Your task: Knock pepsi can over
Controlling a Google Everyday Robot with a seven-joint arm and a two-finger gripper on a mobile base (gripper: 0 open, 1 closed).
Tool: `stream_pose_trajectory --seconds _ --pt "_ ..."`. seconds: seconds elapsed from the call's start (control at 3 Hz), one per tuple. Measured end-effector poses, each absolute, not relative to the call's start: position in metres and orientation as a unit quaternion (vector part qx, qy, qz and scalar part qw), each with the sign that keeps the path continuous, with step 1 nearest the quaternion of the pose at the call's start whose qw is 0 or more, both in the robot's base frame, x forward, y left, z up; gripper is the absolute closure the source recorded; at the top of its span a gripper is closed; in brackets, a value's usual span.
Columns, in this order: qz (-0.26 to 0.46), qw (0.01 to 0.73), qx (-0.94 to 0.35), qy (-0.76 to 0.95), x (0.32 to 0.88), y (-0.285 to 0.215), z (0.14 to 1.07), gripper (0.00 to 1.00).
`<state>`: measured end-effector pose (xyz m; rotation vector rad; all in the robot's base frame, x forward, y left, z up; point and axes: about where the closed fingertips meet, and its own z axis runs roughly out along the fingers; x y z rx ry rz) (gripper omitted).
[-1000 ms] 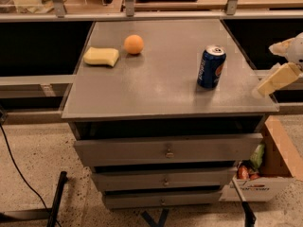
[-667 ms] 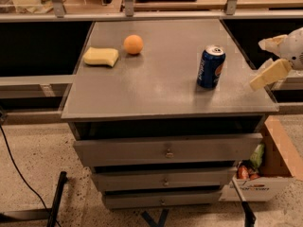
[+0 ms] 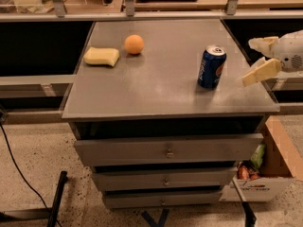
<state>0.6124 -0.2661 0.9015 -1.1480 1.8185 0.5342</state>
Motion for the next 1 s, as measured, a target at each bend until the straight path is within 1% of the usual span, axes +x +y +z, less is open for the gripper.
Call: stream_pose_trajectory --seconds 0.33,1.0 --pt "0.244 0.456 -0.469 0.716 0.610 -0.254 0.899 0.00" --pt "0.274 0.472 -0.474 0.691 0.608 -0.235 0.891 0.00"
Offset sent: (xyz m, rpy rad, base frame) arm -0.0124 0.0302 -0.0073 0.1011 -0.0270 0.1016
